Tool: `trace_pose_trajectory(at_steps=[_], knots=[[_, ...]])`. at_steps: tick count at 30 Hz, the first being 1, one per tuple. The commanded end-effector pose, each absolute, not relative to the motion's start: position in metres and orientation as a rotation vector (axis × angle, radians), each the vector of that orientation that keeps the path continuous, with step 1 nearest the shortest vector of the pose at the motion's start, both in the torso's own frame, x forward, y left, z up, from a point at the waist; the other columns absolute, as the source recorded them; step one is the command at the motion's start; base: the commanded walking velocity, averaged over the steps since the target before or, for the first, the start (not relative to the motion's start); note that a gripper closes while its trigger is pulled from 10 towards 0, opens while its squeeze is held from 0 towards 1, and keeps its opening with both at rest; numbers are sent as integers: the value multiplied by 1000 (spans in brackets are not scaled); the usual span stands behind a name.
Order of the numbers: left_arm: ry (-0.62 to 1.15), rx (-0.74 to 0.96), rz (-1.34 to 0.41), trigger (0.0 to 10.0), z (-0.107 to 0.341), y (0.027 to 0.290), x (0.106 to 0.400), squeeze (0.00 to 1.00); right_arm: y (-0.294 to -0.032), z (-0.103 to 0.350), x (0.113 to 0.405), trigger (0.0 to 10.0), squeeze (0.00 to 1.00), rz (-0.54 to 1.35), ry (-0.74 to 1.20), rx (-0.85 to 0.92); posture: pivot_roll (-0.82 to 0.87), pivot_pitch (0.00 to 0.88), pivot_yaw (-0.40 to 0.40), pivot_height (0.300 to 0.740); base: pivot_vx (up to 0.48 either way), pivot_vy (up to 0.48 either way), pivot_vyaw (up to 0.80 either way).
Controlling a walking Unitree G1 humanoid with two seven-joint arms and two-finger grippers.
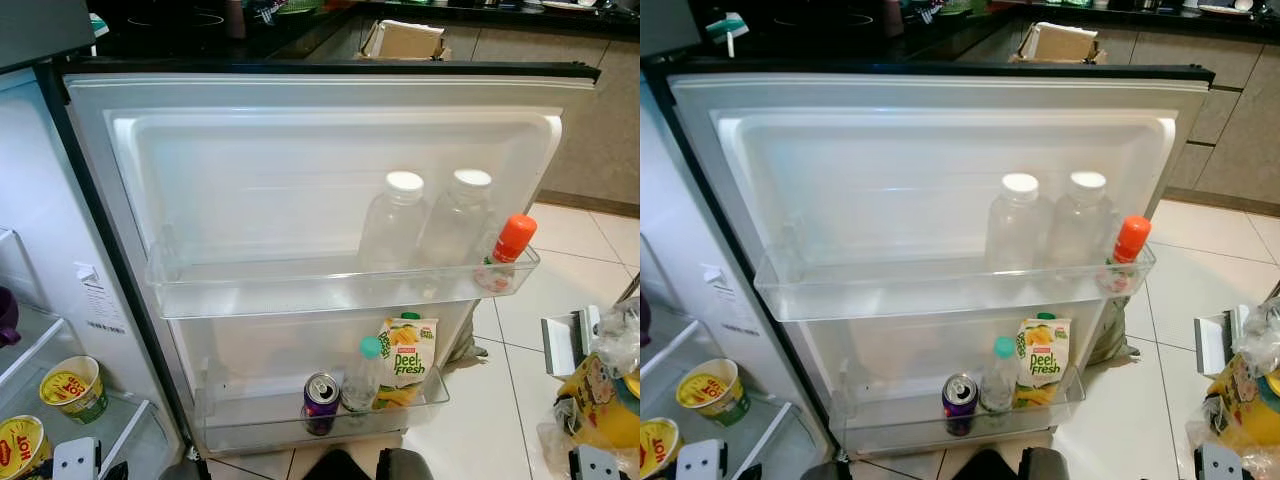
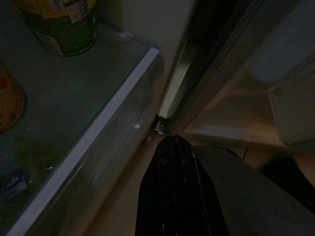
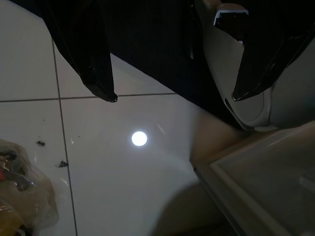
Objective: Restocking fridge
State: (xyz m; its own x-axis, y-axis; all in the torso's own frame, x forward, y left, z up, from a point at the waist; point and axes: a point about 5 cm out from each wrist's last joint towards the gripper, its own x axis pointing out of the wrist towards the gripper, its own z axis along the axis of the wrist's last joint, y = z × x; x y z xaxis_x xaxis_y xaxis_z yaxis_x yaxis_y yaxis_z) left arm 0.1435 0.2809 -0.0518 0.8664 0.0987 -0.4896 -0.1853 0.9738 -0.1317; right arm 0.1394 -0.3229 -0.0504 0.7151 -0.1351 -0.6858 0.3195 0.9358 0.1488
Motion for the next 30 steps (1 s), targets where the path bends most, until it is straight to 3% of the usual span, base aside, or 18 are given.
trace_pose_trajectory(at_steps=[1,30], knots=[[514,-154,154,10000,-51,287,142,0,-321,-54,137,10000,0,-278,757,276,4,0,-54,523,0,0,0],[514,-157,163,10000,-52,284,143,0,-321,-48,150,10000,0,-263,715,281,12,0,-65,607,0,0,0]])
